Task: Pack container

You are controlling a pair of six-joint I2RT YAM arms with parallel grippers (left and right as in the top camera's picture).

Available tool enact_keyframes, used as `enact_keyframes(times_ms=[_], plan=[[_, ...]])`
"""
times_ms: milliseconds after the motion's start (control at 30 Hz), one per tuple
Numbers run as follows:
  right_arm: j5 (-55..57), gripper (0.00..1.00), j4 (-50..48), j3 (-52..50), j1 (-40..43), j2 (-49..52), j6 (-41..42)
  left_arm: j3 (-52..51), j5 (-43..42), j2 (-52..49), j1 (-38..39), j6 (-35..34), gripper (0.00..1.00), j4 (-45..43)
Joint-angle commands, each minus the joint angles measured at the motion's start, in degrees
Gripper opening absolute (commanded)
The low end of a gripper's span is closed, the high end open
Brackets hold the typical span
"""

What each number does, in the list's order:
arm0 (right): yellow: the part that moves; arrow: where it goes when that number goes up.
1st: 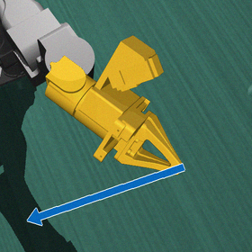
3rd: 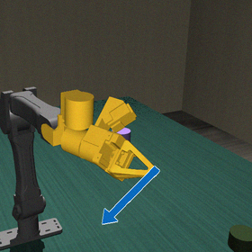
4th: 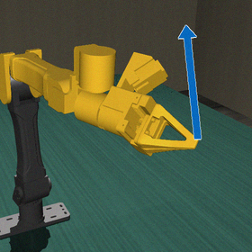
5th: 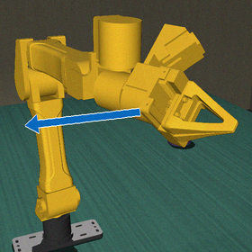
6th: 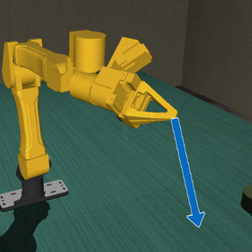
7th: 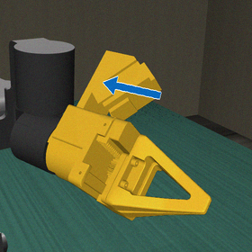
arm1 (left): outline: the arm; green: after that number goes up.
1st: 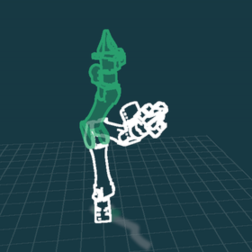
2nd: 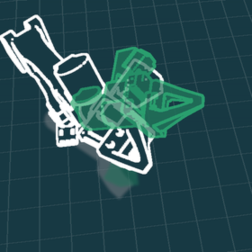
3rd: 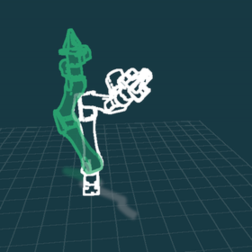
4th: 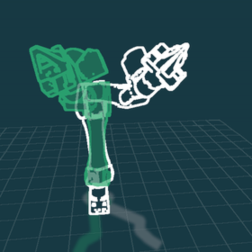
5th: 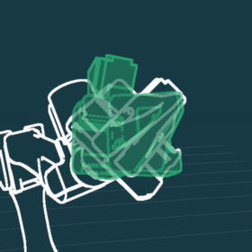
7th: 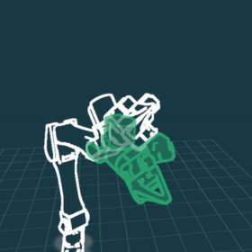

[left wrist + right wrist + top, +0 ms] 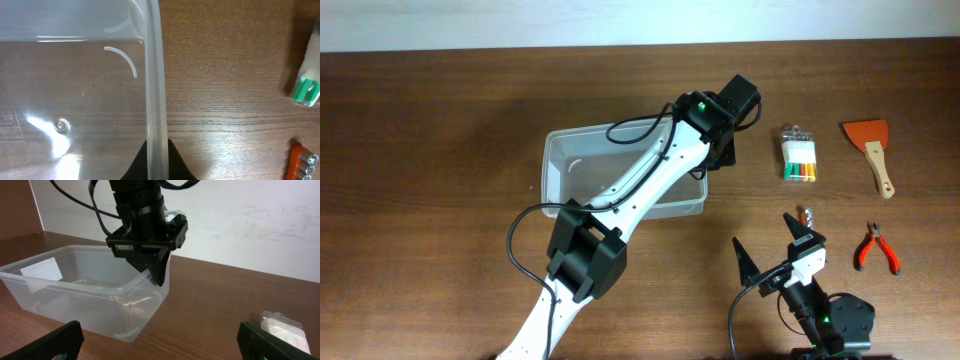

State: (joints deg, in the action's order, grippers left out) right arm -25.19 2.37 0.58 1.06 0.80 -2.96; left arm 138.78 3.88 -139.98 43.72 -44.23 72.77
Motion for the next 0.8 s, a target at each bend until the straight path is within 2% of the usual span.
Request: enact_keyframes(times_ms=[0,400,767], plan=[[-1.2,0.99,0.42,-0.26,-0.31,-0.39,0.42,1.09,-1.33,-2.19,0.57,-2.36,0.02,-0.35],[-1.2,0.99,0.42,-0.26,-0.31,-0.39,0.42,1.09,-3.8,-3.17,3.04,-3.1,0.02,-5.44],[-1.2,0.99,0.44,-0.26,-0.31,-0.39,0.42,1.09,-4.04,-3.17,3.76,-3.63,0.02,-4.0]])
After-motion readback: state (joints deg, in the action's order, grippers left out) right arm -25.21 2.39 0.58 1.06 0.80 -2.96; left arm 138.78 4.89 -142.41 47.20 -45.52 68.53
